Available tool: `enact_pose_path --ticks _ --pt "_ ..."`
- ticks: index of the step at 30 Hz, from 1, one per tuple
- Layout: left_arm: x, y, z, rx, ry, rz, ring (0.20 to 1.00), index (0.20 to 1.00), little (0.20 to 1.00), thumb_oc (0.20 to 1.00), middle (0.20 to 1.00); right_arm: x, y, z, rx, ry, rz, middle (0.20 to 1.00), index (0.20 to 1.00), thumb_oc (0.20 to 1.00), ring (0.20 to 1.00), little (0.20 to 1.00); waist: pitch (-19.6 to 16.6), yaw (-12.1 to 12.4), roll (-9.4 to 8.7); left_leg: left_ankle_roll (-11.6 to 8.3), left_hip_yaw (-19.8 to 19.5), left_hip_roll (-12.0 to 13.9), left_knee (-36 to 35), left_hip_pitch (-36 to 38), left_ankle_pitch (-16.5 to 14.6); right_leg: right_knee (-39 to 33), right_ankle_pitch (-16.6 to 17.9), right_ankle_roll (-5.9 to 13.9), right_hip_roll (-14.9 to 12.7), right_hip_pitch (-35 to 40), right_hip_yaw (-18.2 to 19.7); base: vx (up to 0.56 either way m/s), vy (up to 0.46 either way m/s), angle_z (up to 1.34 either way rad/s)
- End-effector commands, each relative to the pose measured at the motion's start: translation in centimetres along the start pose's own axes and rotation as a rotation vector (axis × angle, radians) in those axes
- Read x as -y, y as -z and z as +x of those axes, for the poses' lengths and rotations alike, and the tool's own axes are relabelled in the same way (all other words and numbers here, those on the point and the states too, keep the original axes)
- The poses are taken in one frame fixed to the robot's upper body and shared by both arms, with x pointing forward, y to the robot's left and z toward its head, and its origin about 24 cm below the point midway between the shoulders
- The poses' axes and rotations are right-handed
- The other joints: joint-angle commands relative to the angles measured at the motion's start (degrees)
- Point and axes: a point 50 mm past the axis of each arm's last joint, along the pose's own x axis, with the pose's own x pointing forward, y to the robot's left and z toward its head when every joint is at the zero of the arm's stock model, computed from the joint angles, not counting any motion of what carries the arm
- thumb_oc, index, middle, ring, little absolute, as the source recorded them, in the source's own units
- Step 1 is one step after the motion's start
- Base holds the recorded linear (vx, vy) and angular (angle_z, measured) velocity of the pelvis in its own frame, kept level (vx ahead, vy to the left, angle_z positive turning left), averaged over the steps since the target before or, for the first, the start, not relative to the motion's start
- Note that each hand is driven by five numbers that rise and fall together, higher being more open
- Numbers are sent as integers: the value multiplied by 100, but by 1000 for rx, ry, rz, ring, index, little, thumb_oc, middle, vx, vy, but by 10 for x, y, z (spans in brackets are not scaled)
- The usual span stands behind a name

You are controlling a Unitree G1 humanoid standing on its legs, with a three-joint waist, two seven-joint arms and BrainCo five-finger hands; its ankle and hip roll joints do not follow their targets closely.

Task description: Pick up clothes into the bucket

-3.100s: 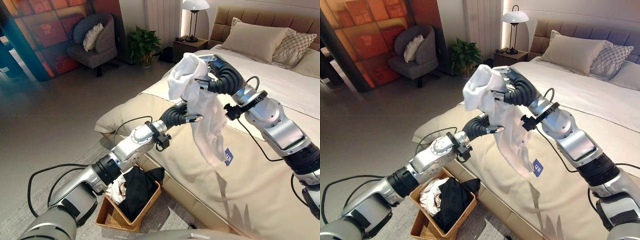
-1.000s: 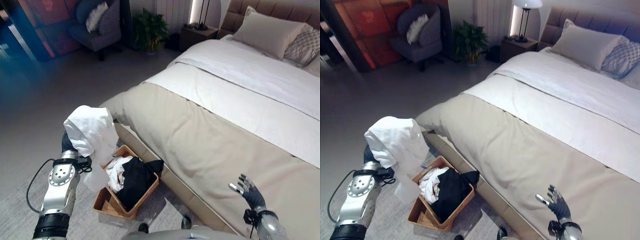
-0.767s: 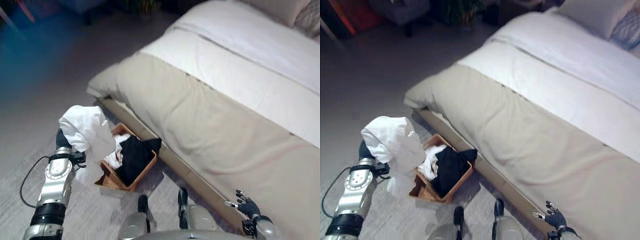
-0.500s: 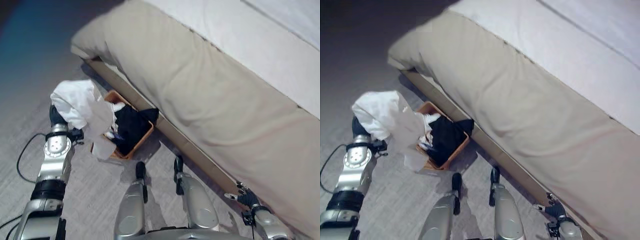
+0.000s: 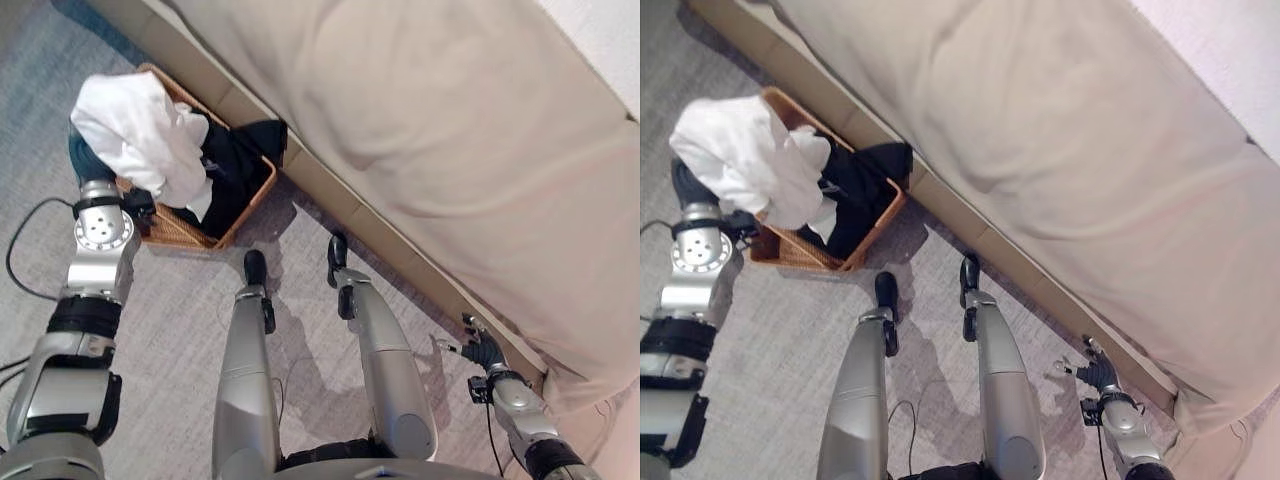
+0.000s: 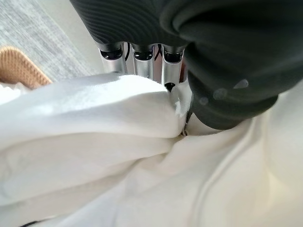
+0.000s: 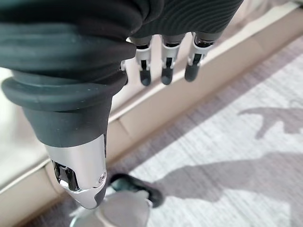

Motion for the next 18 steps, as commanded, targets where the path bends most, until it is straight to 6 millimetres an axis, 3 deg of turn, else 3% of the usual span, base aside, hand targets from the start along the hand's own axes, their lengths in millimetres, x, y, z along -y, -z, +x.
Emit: enact_pose_path --ticks 1,6,7,12,15,18 --pt "-15 -31 17 136 -69 -25 200 200 200 200 200 5 5 -8 13 23 14 1000 1000 1000 1000 1000 -102 -36 -134 63 -115 -86 149 -56 -168 -72 -30 399 -376 184 48 0 0 0" --pt "-15 -39 28 141 -79 -5 200 200 200 200 200 -3 6 -9 17 17 35 1000 1000 1000 1000 1000 -99 -79 -158 82 -155 -101 380 -601 -199 60 2 413 -384 -339 36 -5 4 -2" --pt "-15 -33 31 95 -97 15 1000 1000 1000 1000 1000 -6 8 -10 12 11 40 1000 1000 1000 1000 1000 -99 -99 -170 87 -169 -103 412 -715 -196 62 16 417 -381 -442 36 -5 -7 4" --pt "-11 -27 37 31 -126 47 1000 1000 1000 1000 1000 -13 10 -11 0 1 54 1000 1000 1000 1000 1000 -98 -97 -196 104 -180 -99 425 -813 -185 35 63 428 -388 -547 1 -2 0 1" --pt "-17 -4 30 -60 -162 108 1000 1000 1000 1000 1000 -15 9 -10 2 0 58 1000 1000 1000 1000 1000 -98 -63 -230 102 -172 -94 355 -771 -164 -94 115 430 -382 -505 -9 -11 -2 2" --pt "-21 6 27 -103 -173 146 1000 1000 1000 1000 1000 -16 9 -10 1 -8 55 1000 1000 1000 1000 1000 -98 -48 -239 98 -164 -90 280 -713 -145 -183 135 425 -373 -455 -8 0 0 0"
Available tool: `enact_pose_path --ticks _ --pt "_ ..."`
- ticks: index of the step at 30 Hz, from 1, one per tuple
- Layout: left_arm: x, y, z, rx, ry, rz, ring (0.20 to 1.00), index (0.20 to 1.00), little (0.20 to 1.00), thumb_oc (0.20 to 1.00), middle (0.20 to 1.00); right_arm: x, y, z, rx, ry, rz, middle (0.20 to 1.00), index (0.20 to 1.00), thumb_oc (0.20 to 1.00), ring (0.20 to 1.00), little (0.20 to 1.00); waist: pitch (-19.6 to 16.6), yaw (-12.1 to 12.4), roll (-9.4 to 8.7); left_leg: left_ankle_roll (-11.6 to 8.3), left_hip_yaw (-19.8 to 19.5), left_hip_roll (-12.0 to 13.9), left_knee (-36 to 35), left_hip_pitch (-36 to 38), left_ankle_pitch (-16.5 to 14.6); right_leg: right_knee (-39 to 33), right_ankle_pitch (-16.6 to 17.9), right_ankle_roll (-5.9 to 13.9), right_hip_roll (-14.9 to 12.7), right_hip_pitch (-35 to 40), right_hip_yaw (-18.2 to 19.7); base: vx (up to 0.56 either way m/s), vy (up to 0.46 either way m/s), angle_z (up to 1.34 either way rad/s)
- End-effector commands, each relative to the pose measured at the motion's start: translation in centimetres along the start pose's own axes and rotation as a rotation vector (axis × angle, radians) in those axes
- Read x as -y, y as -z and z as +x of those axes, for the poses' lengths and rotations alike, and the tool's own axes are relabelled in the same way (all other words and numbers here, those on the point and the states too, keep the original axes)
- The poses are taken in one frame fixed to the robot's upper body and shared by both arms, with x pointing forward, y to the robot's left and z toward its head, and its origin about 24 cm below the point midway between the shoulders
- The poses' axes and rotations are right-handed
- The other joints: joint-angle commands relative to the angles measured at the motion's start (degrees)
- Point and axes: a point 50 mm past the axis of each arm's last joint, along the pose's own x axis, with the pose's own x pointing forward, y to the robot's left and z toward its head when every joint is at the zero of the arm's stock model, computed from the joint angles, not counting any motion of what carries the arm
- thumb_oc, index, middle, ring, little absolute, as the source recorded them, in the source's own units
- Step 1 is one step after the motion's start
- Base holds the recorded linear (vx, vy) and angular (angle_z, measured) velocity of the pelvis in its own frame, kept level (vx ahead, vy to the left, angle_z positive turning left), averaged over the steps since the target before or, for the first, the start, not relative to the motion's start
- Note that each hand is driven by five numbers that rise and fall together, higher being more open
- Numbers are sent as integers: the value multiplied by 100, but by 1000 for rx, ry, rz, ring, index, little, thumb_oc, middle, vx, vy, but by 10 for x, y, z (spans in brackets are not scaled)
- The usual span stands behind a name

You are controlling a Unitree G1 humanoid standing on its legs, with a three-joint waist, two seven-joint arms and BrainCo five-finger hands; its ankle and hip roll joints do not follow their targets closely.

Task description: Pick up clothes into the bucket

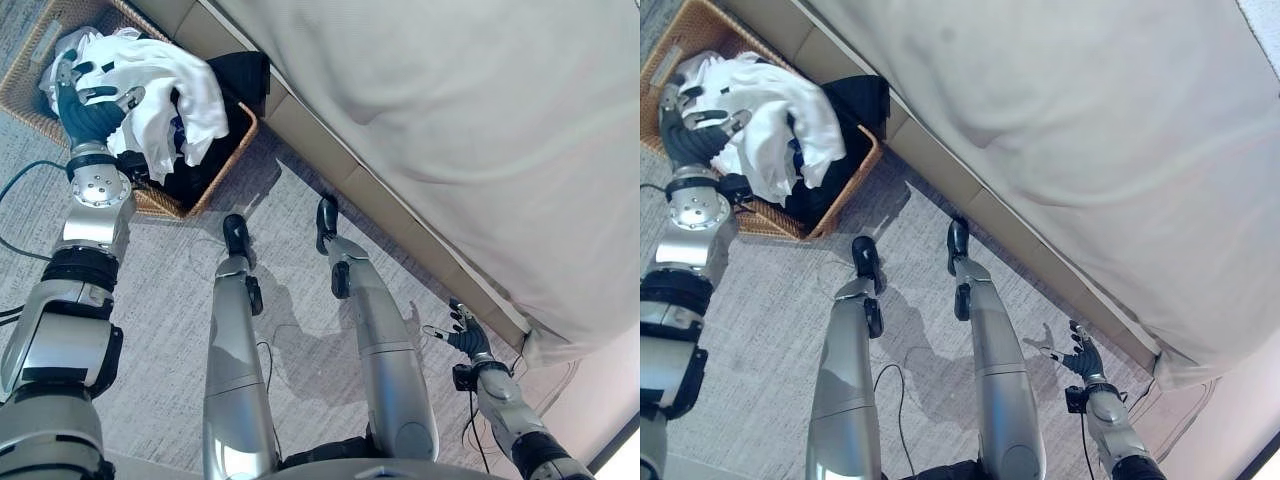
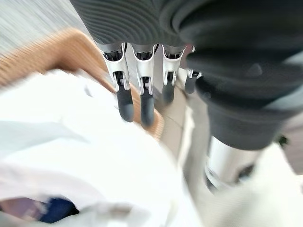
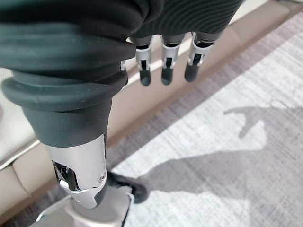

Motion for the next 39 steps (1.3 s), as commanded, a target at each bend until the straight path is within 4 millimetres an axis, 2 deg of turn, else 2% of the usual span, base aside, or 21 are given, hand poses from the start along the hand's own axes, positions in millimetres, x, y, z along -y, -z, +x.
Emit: enact_pose_path --ticks 1,2,3,5,6,7,8,9,10,11,12,14,15,17,19,20,22,27,31,34,39 --pt "-25 -6 9 26 -98 89 1000 1000 1000 1000 1000 6 6 -7 1 16 7 1000 1000 1000 1000 1000 -81 120 -210 90 -53 -69 -45 254 -150 -338 119 382 -360 372 57 -23 -33 3" --pt "-28 12 2 -30 -102 139 1000 1000 1000 1000 1000 4 4 -6 4 5 3 1000 1000 1000 1000 1000 -81 149 -213 73 -53 -65 -118 336 -112 -395 129 372 -353 442 55 -20 -32 3" --pt "-28 12 2 -31 -103 139 1000 1000 1000 1000 1000 4 4 -6 4 5 1 1000 1000 1000 1000 1000 -81 143 -212 73 -53 -65 -122 343 -112 -399 129 371 -353 449 54 -20 -34 3" --pt "-29 31 -9 -89 -106 119 1000 1000 1000 1000 1000 2 4 -6 3 -1 -1 1000 1000 1000 1000 1000 -81 169 -206 57 -44 -61 -271 509 -69 -495 135 358 -353 581 60 0 0 0" --pt "-29 53 -23 -152 -102 123 1000 1000 1000 1000 1000 2 4 -4 -4 1 -8 1000 1000 1000 1000 1000 -81 215 -167 51 -19 -59 -380 688 -30 -536 128 348 -354 726 53 0 0 0" --pt "-30 54 -24 -154 -102 124 1000 1000 1000 1000 1000 2 5 -5 -5 0 -10 1000 1000 1000 1000 1000 -81 206 -166 50 -18 -59 -387 701 -29 -541 129 348 -354 738 53 -12 -38 0" --pt "-26 81 -47 -230 -77 135 1000 1000 1000 1000 1000 1 2 -3 3 1 -14 1000 1000 1000 1000 1000 -81 285 -98 36 17 -65 -545 962 18 -596 105 333 -346 948 60 0 0 0" --pt "-27 82 -48 -232 -77 136 1000 1000 1000 1000 1000 1 2 -3 2 1 -16 1000 1000 1000 1000 1000 -81 278 -98 35 19 -66 -558 982 21 -604 106 333 -346 965 61 0 0 0" --pt "-26 98 -61 -283 -68 150 1000 1000 1000 1000 1000 3 2 -2 -3 7 -22 1000 1000 1000 1000 1000 -81 310 -51 36 29 -67 -631 1144 31 -595 82 325 -347 1076 67 26 -16 -4" --pt "-19 125 -92 -380 -24 133 1000 1000 1000 1000 1000 5 3 -1 -16 18 -29 1000 1000 1000 1000 1000 -81 389 55 35 63 -70 -744 1509 41 -588 -4 295 -351 1398 77 26 -16 -4" --pt "-19 126 -93 -381 -23 133 1000 1000 1000 1000 1000 5 4 -1 -17 18 -30 1000 1000 1000 1000 1000 -81 385 57 35 64 -70 -755 1527 42 -595 -4 295 -351 1415 76 27 -31 -7" --pt "1 157 -144 -507 115 79 1000 1000 1000 1000 1000 14 5 3 -41 60 -39 1000 1000 1000 1000 1000 -83 487 264 19 61 -102 -1056 2244 83 -598 -167 247 -363 2061 64 50 -52 -4" --pt "1 157 -144 -508 116 79 1000 1000 1000 1000 1000 14 5 3 -42 60 -40 1000 1000 1000 1000 1000 -82 485 267 18 59 -102 -1071 2266 85 -610 -167 247 -363 2082 61 60 -67 4" --pt "20 166 -177 -554 258 22 1000 1000 1000 1000 1000 21 4 5 -48 83 -44 1000 1000 1000 1000 1000 -86 521 411 -22 12 -109 -1425 2873 173 -744 -242 235 -365 2655 -6 38 -67 9" --pt "28 176 -203 -607 372 23 1000 1000 1000 1000 1000 24 11 3 -83 89 -58 1000 1000 1000 1000 1000 -176 508 517 -26 35 -124 -1771 3309 420 -971 -110 186 -381 3099 -96 84 -69 17" --pt "33 186 -231 -670 467 28 1000 1000 1000 1000 1000 24 18 1 -114 78 -69 1000 1000 1000 1000 1000 -390 515 623 -72 24 -91 -2117 3820 500 -1231 -120 195 -341 3618 -183 164 -75 24" --pt "34 188 -240 -688 509 21 1000 1000 1000 1000 1000 25 25 -2 -138 73 -78 1000 1000 1000 1000 1000 -485 515 650 -86 27 -61 -2276 4070 520 -1334 -129 201 -308 3856 -211 145 -71 23" --pt "45 201 -303 -803 742 110 1000 1000 1000 1000 1000 13 51 -13 -257 18 -48 1000 1000 1000 1000 1000 -1076 590 791 -153 14 24 -3019 5102 699 -1985 -129 227 -103 4918 -350 147 -86 9" --pt "39 212 -336 -948 743 91 1000 1000 1000 1000 1000 2 75 -26 -376 -15 78 1000 1000 1000 1000 1000 -1563 659 793 -192 53 98 -3374 5630 766 -2490 -116 215 41 5552 -452 107 -71 1" --pt "26 221 -364 -1076 743 107 1000 1000 1000 1000 1000 -8 87 -34 -430 -62 56 1000 1000 1000 1000 1000 -1950 725 727 -219 97 138 -3463 5979 725 -2943 -78 202 148 6085 -490 105 -60 6" --pt "9 230 -388 -1189 772 192 1000 1000 1000 1000 1000 -15 92 -40 -449 -114 -14 1000 1000 1000 1000 1000 -2201 744 703 -214 190 159 -3462 6260 629 -3189 -48 208 171 6437 -460 84 -6 5"
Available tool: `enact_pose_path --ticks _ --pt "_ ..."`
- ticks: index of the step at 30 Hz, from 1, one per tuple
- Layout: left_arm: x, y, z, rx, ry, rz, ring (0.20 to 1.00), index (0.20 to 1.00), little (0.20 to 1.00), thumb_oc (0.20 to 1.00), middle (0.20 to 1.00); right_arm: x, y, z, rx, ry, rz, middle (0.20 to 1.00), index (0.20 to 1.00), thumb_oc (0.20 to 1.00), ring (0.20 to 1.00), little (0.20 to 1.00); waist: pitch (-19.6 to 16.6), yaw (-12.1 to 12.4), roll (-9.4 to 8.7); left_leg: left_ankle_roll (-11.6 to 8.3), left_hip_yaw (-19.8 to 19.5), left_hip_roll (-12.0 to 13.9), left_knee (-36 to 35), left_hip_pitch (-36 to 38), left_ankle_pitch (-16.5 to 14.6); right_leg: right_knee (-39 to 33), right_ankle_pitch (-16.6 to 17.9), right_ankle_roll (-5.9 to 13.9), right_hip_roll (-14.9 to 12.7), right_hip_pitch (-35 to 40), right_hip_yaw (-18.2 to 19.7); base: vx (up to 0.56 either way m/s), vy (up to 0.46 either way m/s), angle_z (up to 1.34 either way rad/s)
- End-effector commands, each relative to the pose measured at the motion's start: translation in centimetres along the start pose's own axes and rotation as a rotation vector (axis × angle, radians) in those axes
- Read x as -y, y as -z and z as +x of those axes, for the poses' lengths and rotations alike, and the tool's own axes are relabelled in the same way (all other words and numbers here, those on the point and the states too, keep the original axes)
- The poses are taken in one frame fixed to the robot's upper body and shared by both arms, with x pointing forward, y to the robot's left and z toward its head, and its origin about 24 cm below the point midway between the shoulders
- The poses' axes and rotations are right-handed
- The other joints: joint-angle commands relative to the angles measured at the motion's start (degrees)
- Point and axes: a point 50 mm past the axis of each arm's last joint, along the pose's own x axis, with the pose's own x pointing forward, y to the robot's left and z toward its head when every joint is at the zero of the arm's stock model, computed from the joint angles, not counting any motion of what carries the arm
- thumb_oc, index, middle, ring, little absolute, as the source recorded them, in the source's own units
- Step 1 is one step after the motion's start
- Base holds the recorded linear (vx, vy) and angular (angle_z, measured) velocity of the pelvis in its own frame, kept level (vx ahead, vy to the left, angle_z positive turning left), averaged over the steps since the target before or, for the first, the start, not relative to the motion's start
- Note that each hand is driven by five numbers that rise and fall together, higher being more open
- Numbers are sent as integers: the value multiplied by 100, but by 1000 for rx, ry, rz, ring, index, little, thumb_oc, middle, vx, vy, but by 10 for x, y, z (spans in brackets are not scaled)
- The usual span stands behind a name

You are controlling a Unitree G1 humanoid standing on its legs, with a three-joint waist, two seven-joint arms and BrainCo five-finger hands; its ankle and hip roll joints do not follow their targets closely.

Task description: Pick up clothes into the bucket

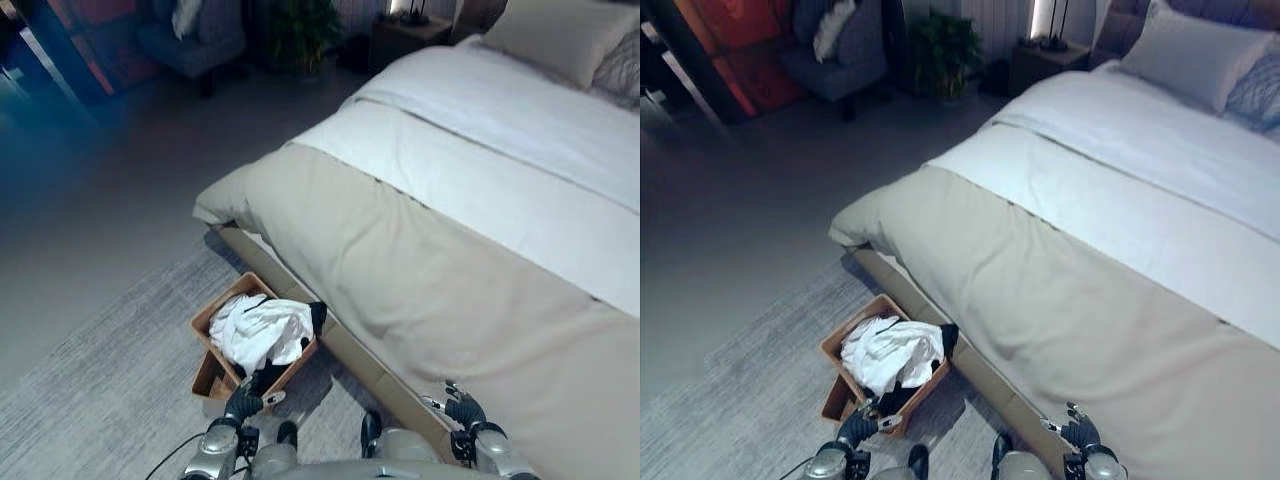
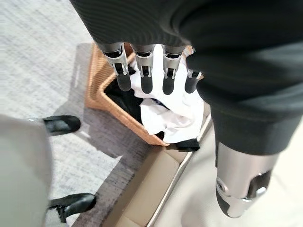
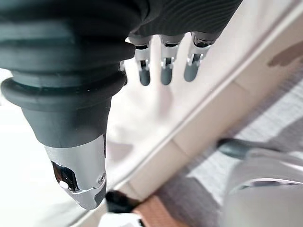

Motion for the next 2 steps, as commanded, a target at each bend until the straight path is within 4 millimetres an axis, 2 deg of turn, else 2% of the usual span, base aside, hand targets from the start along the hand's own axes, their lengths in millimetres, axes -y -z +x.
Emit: enact_pose_path --ticks 1,2 --pt "-9 7 -1 -42 -16 57 1000 1000 1000 1000 1000 -3 -9 2 31 -38 -93 1000 1000 1000 1000 1000 -20 69 -225 -108 214 -176 203 -97 40 -466 258 282 -223 432 49 74 13 -4" --pt "-10 9 -1 -53 -20 63 1000 1000 1000 1000 1000 -4 -7 1 26 -42 -120 1000 1000 1000 1000 1000 -57 66 -230 -104 243 -161 162 -29 29 -485 259 284 -221 495 48 66 6 -4"
